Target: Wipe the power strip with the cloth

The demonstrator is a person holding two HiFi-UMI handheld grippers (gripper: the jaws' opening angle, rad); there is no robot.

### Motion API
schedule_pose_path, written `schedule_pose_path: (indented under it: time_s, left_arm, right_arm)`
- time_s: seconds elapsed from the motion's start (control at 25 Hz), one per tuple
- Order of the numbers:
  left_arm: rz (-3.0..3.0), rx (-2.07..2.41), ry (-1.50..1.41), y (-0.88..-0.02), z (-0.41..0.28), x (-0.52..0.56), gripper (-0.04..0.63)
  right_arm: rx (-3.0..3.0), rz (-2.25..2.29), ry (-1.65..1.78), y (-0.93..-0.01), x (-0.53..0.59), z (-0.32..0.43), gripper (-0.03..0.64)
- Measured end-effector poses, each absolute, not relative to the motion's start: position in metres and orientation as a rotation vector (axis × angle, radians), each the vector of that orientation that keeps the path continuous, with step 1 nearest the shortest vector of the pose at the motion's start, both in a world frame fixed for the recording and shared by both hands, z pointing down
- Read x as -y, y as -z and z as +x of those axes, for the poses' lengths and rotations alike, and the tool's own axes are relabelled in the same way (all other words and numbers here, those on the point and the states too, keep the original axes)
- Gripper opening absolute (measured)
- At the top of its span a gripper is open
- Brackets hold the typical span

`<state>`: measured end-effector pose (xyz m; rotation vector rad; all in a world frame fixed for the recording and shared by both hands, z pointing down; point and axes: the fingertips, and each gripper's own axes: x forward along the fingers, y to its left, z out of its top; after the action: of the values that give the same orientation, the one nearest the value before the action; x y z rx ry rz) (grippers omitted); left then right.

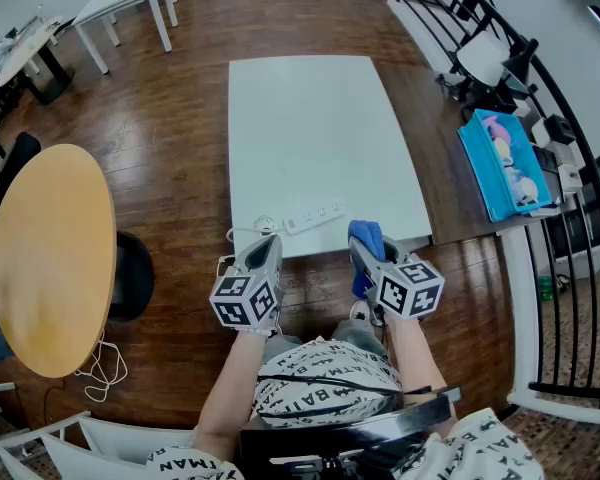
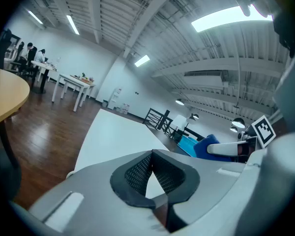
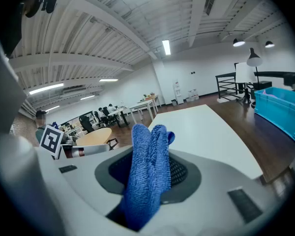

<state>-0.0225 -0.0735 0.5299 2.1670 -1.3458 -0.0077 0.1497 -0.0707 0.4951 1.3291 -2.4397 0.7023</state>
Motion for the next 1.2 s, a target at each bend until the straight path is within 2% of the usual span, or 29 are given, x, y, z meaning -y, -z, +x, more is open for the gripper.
schedule_pose_path:
  time_s: [0.28,0.4,0.52,0.76,1.2]
  left_arm:
    - [2.254,1.232,-0.23,-0.562,-0.021,0.068,0.011]
    - [2.302,1.178,-0.345,-0.578,-0.018,0.07,0.101]
    - [2.368,1.13,-0.474,-0.596,-0.011,0.078,0.243]
    - [2.513,1.081,-0.796,-0.638,0.005,0.116,0.327]
    - [2.497,0.954,-1.09,-0.7,0.023,0.15,0.351]
  right_arm:
    - [2.406,1.383,-0.759,-0.502,0.05,0.137,0.137]
    - [2.384,1.416,-0.795,-0.509,0.039,0.137,0.137]
    - [2.359,1.438,-0.832,-0.517,0.033,0.143,0.137]
    - [2.369,1.466,-0.853,-0.518,0.051,0.154,0.137]
    - [2.363,1.433,-0.91,-0.53,0.096,0.166,0.137]
